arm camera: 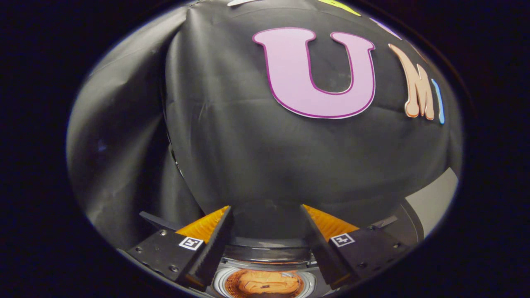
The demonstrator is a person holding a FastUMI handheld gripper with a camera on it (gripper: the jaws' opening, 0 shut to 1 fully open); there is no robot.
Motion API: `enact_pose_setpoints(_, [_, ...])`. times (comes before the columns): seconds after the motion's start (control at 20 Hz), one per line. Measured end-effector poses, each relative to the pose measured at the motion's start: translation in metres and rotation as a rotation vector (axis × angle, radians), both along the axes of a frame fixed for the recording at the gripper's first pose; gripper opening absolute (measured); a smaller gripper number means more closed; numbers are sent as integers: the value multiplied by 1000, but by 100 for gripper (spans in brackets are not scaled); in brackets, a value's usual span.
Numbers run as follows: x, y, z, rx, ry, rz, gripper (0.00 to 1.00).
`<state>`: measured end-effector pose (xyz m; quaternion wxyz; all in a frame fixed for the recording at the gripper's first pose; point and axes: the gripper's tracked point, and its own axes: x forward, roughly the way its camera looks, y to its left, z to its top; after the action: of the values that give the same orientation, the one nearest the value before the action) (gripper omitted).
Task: Put the clothes into the washing machine and then close the washing machine lid.
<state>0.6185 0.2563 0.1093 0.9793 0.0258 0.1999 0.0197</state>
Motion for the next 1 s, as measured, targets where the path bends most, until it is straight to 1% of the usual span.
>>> enact_pose_setpoints(0.45, [-15, 1, -2, 10, 2, 34, 96])
enact_pose_setpoints(0.75, [-31, 1, -3, 4, -22, 33, 96])
enact_pose_setpoints(1.0, [-46, 2, -8, 10, -4, 46, 96])
